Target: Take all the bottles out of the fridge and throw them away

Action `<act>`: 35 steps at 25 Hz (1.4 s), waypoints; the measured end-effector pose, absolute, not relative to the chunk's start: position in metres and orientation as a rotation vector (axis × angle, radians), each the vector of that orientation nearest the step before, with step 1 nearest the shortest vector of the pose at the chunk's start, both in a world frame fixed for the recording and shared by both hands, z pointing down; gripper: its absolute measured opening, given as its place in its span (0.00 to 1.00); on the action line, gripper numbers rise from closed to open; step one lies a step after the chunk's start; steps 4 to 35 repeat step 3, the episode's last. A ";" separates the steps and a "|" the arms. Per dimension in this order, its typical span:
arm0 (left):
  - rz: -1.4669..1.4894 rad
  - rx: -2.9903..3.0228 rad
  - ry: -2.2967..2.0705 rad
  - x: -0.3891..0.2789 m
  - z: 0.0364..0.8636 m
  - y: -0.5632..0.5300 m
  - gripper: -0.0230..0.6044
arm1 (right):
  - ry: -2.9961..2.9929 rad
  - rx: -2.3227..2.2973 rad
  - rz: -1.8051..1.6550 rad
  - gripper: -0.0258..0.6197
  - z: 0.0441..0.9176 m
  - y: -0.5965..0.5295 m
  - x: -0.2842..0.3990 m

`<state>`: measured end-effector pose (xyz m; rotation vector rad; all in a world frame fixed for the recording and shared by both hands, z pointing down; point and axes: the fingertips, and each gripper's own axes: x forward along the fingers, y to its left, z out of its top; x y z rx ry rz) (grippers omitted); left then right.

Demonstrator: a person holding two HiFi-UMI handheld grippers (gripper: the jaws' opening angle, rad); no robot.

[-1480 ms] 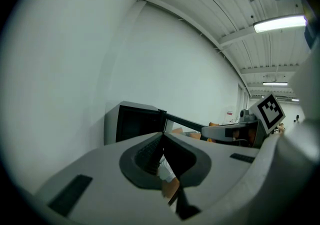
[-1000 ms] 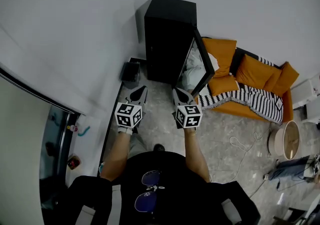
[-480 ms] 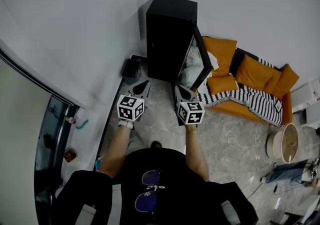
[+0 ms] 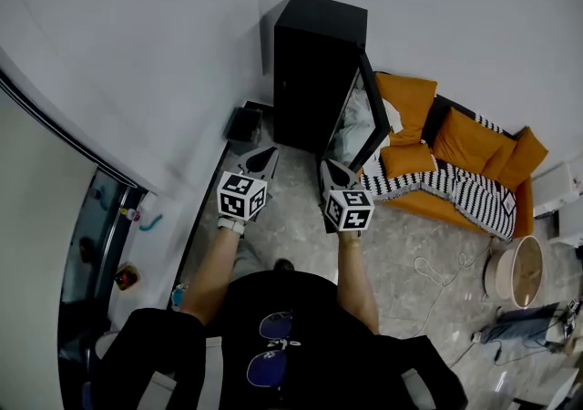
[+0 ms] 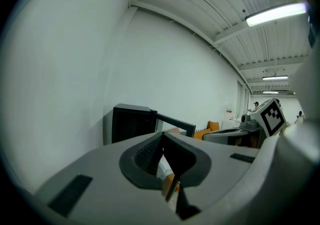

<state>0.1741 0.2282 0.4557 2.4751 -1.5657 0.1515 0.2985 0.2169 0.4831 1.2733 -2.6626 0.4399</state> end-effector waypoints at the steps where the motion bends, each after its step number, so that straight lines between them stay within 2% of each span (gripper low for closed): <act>1: 0.152 2.474 -1.566 0.174 0.456 0.228 0.03 | -2.663 1.274 0.441 0.05 0.482 0.217 0.299; 35: 0.154 2.473 -1.567 0.173 0.456 0.227 0.03 | -2.664 1.274 0.442 0.05 0.481 0.216 0.299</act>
